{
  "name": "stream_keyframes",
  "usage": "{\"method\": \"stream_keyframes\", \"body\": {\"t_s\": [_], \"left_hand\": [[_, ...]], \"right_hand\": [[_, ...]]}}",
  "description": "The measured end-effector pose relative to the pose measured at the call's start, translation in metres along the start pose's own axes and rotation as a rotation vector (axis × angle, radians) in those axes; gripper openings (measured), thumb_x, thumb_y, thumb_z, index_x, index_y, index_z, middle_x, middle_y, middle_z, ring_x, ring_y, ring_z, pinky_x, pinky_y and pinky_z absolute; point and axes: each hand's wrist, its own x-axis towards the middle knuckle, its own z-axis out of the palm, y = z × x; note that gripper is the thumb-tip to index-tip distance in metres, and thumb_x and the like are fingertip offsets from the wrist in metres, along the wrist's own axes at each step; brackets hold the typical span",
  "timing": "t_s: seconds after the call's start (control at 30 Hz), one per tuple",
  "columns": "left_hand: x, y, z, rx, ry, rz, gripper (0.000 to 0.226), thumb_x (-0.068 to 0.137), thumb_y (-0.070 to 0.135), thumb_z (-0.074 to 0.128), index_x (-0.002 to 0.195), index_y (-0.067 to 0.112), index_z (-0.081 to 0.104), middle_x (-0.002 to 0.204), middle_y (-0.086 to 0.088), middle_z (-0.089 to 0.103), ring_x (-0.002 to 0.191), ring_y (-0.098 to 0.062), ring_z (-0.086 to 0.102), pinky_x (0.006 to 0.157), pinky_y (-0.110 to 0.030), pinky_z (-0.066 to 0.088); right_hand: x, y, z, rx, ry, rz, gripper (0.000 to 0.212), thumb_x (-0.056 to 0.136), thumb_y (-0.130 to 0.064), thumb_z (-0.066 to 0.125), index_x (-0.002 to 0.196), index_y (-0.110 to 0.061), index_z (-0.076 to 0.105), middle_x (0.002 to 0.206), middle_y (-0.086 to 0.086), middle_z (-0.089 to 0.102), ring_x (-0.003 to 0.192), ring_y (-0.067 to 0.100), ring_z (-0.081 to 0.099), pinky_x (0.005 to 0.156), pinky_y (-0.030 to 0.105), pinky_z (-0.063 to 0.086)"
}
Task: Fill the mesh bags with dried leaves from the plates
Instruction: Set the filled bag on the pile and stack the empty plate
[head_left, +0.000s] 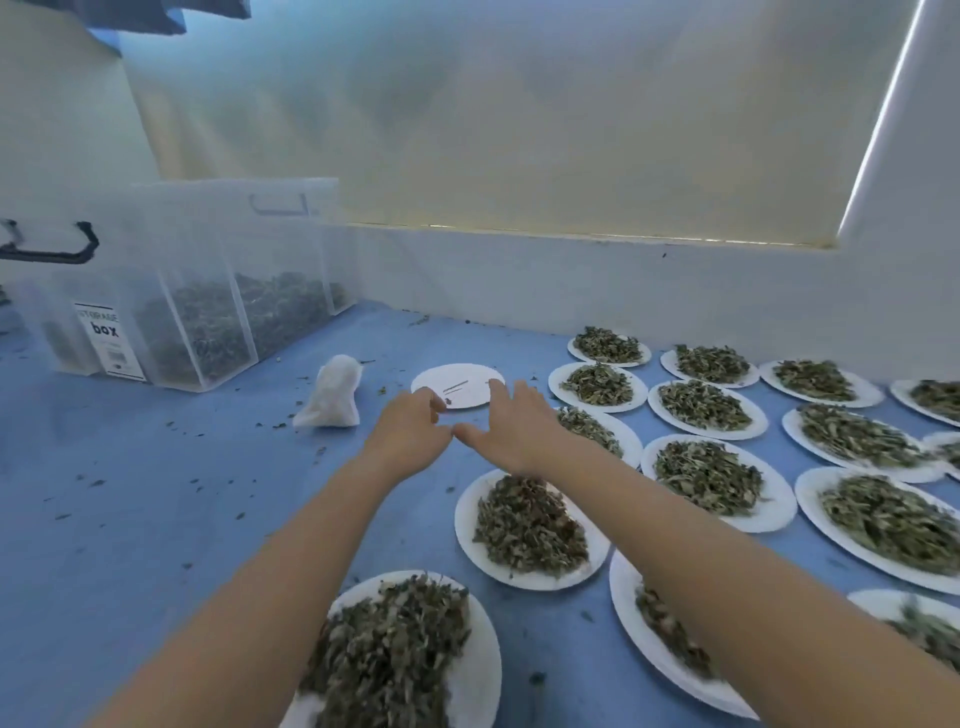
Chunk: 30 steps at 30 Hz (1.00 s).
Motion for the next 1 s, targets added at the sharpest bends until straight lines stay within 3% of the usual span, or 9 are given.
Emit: {"method": "stream_keyframes", "body": {"t_s": [0.17, 0.27, 0.33, 0.43, 0.53, 0.7, 0.83, 0.93, 1.0], "left_hand": [[-0.074, 0.014, -0.004, -0.093, -0.089, -0.039, 0.023, 0.086, 0.021, 0.057, 0.108, 0.019, 0.056, 0.103, 0.003, 0.058, 0.087, -0.011, 0.052, 0.061, -0.019, 0.036], [-0.116, 0.013, -0.002, -0.151, -0.082, -0.061, 0.021, 0.085, 0.022, 0.058, 0.105, 0.020, 0.057, 0.102, 0.003, 0.059, 0.081, -0.006, 0.053, 0.059, -0.019, 0.037], [-0.138, 0.008, -0.001, -0.131, -0.060, -0.075, 0.022, 0.086, 0.024, 0.057, 0.108, 0.020, 0.056, 0.106, 0.002, 0.058, 0.086, -0.010, 0.054, 0.065, -0.022, 0.039], [-0.164, -0.004, -0.001, -0.084, 0.029, -0.107, 0.027, 0.089, 0.027, 0.055, 0.115, 0.019, 0.055, 0.119, 0.000, 0.055, 0.106, -0.016, 0.051, 0.080, -0.025, 0.035], [-0.180, -0.020, -0.002, -0.041, 0.123, -0.198, 0.038, 0.091, 0.034, 0.050, 0.126, 0.017, 0.051, 0.130, -0.004, 0.051, 0.121, -0.024, 0.044, 0.092, -0.032, 0.035], [-0.191, -0.035, 0.008, -0.138, 0.038, -0.375, 0.053, 0.094, 0.043, 0.040, 0.137, 0.013, 0.037, 0.138, -0.010, 0.044, 0.125, -0.029, 0.041, 0.095, -0.035, 0.034], [-0.194, -0.027, 0.019, -0.270, 0.072, -0.391, 0.050, 0.093, 0.040, 0.043, 0.135, 0.014, 0.040, 0.131, -0.007, 0.051, 0.115, -0.025, 0.047, 0.080, -0.028, 0.032], [-0.197, -0.022, 0.024, -0.276, 0.074, -0.362, 0.049, 0.092, 0.039, 0.044, 0.134, 0.014, 0.039, 0.106, 0.002, 0.057, 0.096, -0.019, 0.048, 0.076, -0.028, 0.033], [-0.198, -0.023, 0.024, -0.234, 0.102, -0.334, 0.050, 0.092, 0.036, 0.045, 0.135, 0.012, 0.038, 0.118, -0.003, 0.055, 0.110, -0.023, 0.048, 0.086, -0.033, 0.037]], "right_hand": [[-0.095, 0.001, -0.008, -0.012, -0.087, -0.088, 0.084, 0.090, -0.062, 0.039, 0.149, -0.010, 0.010, 0.155, 0.017, 0.013, 0.143, 0.031, 0.010, 0.113, 0.042, 0.017], [-0.141, -0.001, 0.001, 0.039, -0.077, -0.158, 0.076, 0.090, -0.056, 0.046, 0.145, -0.009, 0.024, 0.149, 0.012, 0.026, 0.140, 0.029, 0.019, 0.110, 0.039, 0.024], [-0.165, -0.002, 0.008, 0.064, -0.104, -0.179, 0.073, 0.090, -0.056, 0.048, 0.143, -0.009, 0.029, 0.146, 0.008, 0.030, 0.137, 0.028, 0.023, 0.107, 0.038, 0.027], [-0.191, -0.003, 0.021, 0.108, -0.168, -0.175, 0.083, 0.087, -0.058, 0.050, 0.148, -0.011, 0.019, 0.154, 0.006, 0.020, 0.141, 0.023, 0.017, 0.110, 0.039, 0.024], [-0.205, -0.007, 0.035, 0.179, -0.204, -0.126, 0.089, 0.079, -0.062, 0.060, 0.144, -0.011, 0.026, 0.151, 0.006, 0.026, 0.138, 0.023, 0.024, 0.109, 0.036, 0.029], [-0.204, -0.019, 0.055, 0.192, -0.227, -0.089, 0.094, 0.066, -0.060, 0.075, 0.137, -0.012, 0.034, 0.138, 0.006, 0.042, 0.129, 0.025, 0.036, 0.106, 0.038, 0.034], [-0.200, -0.020, 0.066, 0.232, -0.157, -0.066, 0.088, 0.062, -0.050, 0.082, 0.128, -0.011, 0.038, 0.125, 0.007, 0.052, 0.118, 0.026, 0.046, 0.097, 0.038, 0.042], [-0.201, -0.012, 0.064, 0.280, -0.135, -0.056, 0.093, 0.064, -0.046, 0.082, 0.134, -0.011, 0.031, 0.107, -0.002, 0.054, 0.105, 0.022, 0.049, 0.075, 0.025, 0.041], [-0.203, -0.009, 0.063, 0.287, -0.130, -0.053, 0.095, 0.065, -0.045, 0.082, 0.136, -0.012, 0.029, 0.095, -0.010, 0.048, 0.097, 0.016, 0.045, 0.066, 0.021, 0.035]]}}
